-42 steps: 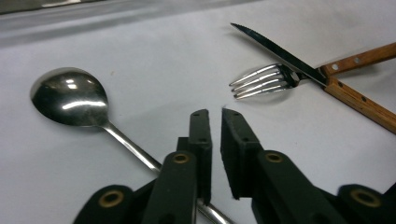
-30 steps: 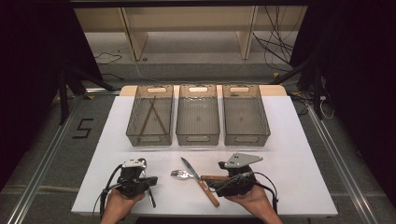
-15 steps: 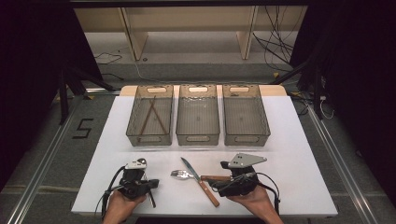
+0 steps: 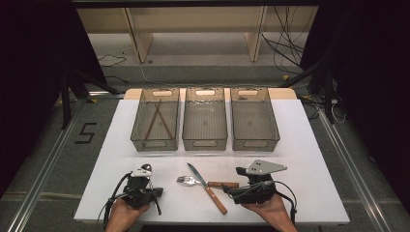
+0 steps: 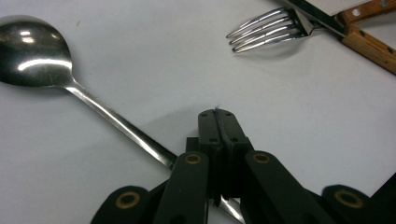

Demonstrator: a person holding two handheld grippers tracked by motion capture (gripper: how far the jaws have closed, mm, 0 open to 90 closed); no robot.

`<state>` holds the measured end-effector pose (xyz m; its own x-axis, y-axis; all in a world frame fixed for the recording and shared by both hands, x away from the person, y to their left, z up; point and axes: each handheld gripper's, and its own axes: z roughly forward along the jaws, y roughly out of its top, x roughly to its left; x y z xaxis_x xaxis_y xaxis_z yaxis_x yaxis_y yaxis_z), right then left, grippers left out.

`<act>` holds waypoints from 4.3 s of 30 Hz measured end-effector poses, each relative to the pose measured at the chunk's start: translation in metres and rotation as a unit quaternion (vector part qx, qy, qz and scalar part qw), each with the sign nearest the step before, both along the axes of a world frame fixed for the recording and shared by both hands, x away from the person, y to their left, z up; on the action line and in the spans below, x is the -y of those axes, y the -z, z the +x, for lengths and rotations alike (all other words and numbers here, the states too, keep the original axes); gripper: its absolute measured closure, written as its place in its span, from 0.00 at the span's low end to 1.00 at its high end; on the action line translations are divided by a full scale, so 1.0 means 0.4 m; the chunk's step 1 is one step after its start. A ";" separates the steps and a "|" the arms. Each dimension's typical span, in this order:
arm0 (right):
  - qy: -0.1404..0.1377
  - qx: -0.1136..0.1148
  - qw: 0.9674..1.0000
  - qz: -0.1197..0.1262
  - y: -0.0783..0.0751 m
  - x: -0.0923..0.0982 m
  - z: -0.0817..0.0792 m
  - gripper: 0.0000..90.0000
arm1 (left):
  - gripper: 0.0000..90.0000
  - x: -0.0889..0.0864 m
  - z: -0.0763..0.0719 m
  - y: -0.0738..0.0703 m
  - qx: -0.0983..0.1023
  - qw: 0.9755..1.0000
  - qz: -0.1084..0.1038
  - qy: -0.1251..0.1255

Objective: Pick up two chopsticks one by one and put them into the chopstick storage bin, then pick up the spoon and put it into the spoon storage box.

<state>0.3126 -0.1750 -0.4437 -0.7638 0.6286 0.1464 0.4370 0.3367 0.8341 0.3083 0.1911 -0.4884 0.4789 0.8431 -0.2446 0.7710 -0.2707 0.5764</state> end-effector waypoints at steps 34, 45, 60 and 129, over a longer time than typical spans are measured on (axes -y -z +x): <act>0.006 -0.004 1.000 -0.003 0.006 0.016 -0.004 0.25 | 0.99 -0.088 -0.008 -0.012 -0.021 0.999 0.038 -0.028; 0.007 -0.003 1.000 -0.004 0.007 0.018 -0.004 0.25 | 0.99 -0.129 -0.005 -0.017 -0.030 0.997 0.049 -0.050; 0.009 -0.003 1.000 -0.001 0.003 0.021 -0.005 0.25 | 0.66 -0.150 0.009 -0.077 -0.024 0.997 0.035 -0.070; 0.011 0.000 1.000 0.000 0.003 0.032 -0.006 0.26 | 0.95 -0.148 0.037 -0.048 -0.055 0.989 0.107 -0.083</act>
